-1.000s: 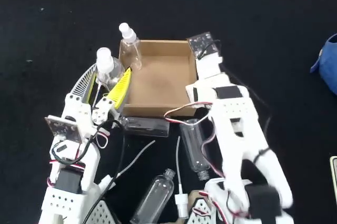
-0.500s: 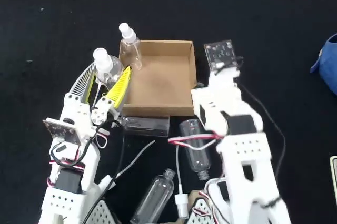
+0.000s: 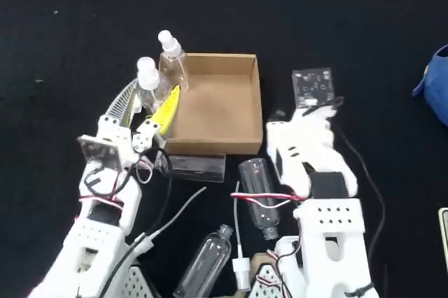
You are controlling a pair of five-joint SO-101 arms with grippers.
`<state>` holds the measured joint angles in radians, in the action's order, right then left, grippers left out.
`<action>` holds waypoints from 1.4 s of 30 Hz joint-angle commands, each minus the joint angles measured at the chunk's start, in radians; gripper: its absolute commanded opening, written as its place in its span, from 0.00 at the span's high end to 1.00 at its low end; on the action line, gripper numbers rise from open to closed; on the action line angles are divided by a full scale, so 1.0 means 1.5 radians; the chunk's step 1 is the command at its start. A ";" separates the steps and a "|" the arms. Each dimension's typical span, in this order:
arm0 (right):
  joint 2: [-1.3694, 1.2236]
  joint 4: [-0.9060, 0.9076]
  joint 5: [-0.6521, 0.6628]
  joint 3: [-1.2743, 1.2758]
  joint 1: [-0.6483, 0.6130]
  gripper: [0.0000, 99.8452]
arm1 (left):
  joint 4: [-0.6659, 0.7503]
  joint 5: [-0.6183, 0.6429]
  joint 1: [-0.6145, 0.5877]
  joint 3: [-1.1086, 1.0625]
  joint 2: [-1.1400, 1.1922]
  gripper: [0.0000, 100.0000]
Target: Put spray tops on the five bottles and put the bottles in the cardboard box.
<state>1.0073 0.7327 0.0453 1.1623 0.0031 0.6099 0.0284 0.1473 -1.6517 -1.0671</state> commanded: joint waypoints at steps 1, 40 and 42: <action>0.025 -0.069 -0.005 0.022 0.041 0.81 | 0.104 0.006 0.004 0.077 0.183 0.97; 0.025 -0.118 0.000 0.056 0.043 0.81 | 0.538 0.005 0.004 0.302 0.875 0.97; 0.025 -0.118 0.000 0.056 0.043 0.81 | 0.540 0.005 0.003 0.307 0.886 0.97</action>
<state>1.0073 0.5884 0.0437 1.2482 0.0491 1.3909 0.0284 0.1504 -1.2451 0.2478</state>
